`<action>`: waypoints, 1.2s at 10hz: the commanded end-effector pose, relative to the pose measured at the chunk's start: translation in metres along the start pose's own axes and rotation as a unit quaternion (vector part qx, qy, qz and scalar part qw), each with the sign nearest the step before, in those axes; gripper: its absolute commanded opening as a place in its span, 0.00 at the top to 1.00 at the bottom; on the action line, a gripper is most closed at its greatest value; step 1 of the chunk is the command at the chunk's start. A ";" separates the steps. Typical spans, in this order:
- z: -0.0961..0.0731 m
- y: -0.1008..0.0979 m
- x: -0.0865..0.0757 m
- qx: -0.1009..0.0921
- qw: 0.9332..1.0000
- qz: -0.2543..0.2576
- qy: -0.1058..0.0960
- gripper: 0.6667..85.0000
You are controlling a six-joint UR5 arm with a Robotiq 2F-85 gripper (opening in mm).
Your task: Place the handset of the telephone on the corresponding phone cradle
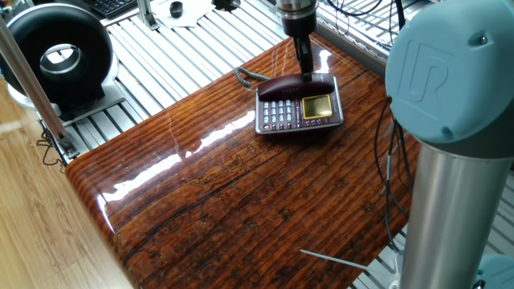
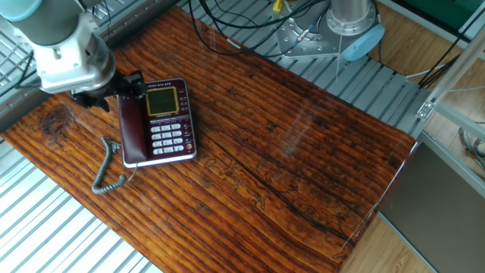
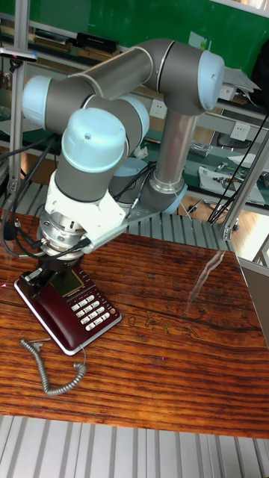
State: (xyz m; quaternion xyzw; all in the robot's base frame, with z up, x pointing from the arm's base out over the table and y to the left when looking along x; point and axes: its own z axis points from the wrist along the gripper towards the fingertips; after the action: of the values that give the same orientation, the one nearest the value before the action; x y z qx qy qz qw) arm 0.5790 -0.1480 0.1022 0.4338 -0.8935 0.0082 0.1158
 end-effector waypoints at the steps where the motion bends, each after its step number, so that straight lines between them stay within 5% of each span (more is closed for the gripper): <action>1: -0.024 -0.012 -0.014 0.016 0.999 0.040 -0.021 0.31; 2: -0.029 -0.015 -0.023 0.028 0.995 0.095 -0.034 0.69; 4: -0.045 -0.002 -0.065 -0.006 0.971 0.216 -0.102 0.98; 5: -0.053 -0.004 -0.071 -0.009 0.954 0.277 -0.111 1.00; 6: -0.059 -0.011 -0.078 -0.012 0.932 0.341 -0.126 1.00; 7: -0.066 -0.024 -0.096 -0.017 0.894 0.415 -0.167 1.00; 9: -0.076 -0.044 -0.111 -0.014 0.844 0.493 -0.212 1.00; 10: -0.078 -0.048 -0.112 -0.014 0.840 0.498 -0.214 1.00; 11: -0.074 -0.058 -0.105 0.014 0.848 0.487 -0.207 0.99; 12: -0.072 -0.068 -0.098 0.034 0.841 0.500 -0.204 0.98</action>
State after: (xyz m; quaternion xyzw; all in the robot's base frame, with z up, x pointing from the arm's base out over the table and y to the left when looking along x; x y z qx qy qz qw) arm 0.6871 -0.0950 0.1418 -0.0240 -0.9970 -0.0081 -0.0730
